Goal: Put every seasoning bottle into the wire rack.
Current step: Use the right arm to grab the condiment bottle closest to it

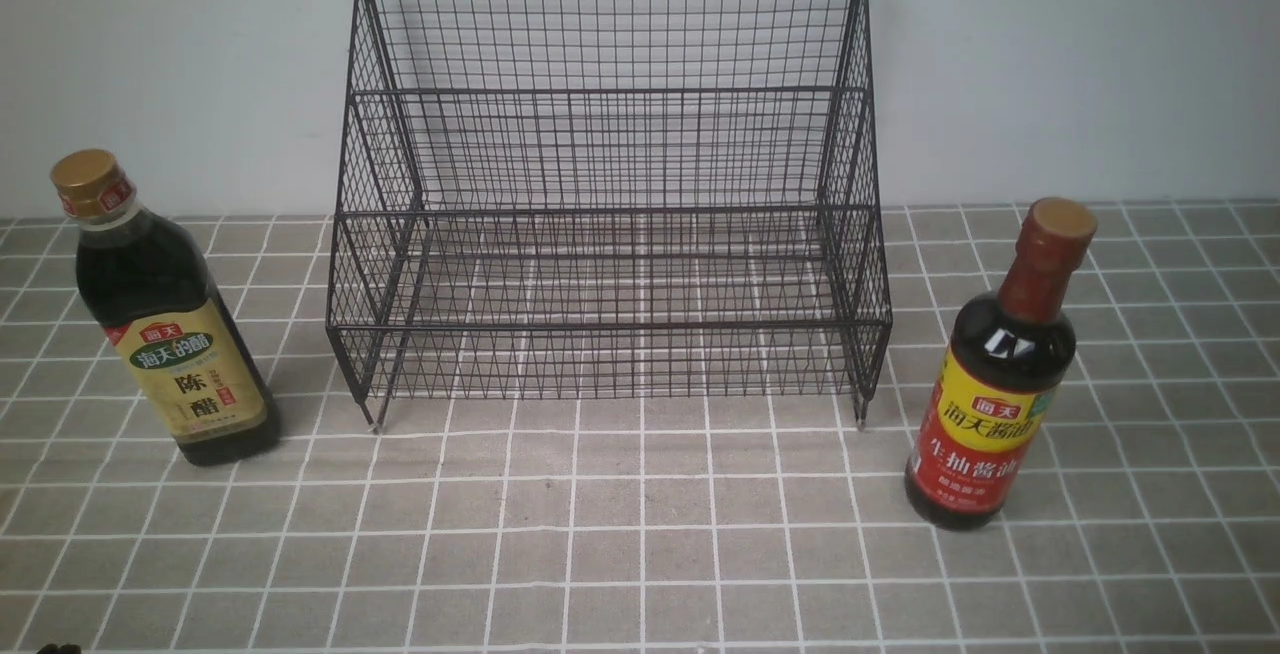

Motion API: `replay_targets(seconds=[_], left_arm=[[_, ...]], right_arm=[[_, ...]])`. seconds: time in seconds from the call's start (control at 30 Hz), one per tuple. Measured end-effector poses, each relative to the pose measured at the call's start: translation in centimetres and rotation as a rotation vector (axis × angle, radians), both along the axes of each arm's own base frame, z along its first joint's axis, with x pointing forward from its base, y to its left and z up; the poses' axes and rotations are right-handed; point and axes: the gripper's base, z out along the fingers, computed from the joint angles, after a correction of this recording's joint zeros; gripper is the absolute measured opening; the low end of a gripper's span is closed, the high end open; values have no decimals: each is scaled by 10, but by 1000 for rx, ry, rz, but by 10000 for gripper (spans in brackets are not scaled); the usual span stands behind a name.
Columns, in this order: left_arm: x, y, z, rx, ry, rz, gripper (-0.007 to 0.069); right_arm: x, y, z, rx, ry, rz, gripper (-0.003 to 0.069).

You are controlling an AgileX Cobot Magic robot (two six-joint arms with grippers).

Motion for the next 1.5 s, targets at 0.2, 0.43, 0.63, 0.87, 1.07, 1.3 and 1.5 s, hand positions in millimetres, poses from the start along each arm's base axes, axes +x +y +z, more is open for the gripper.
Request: replay_targets(seconds=[0.2,0.43,0.63,0.87,1.07,1.3,1.5], left_arm=[[0,0,0,0,0,0,-7],[0,0,0,0,0,0,-7],[0,0,0,0,0,0,-7],[0,0,0,0,0,0,-7],[0,0,0,0,0,0,-7],[0,0,0,0,0,0,-7],[0,0,0,0,0,0,-7]], right_arm=[[1,0,2,14,-29,-4,-11],[1,-8,31,359,-359,-95,-11],[0,-15,36,578,-434,-158,-11],[-2,-17,41,652,-476,-176,-11],[-8,-5,97,539,-454,-41,-11],[28,15,153,233,-74,134,24],[72,30,175,85,52,335,179]])
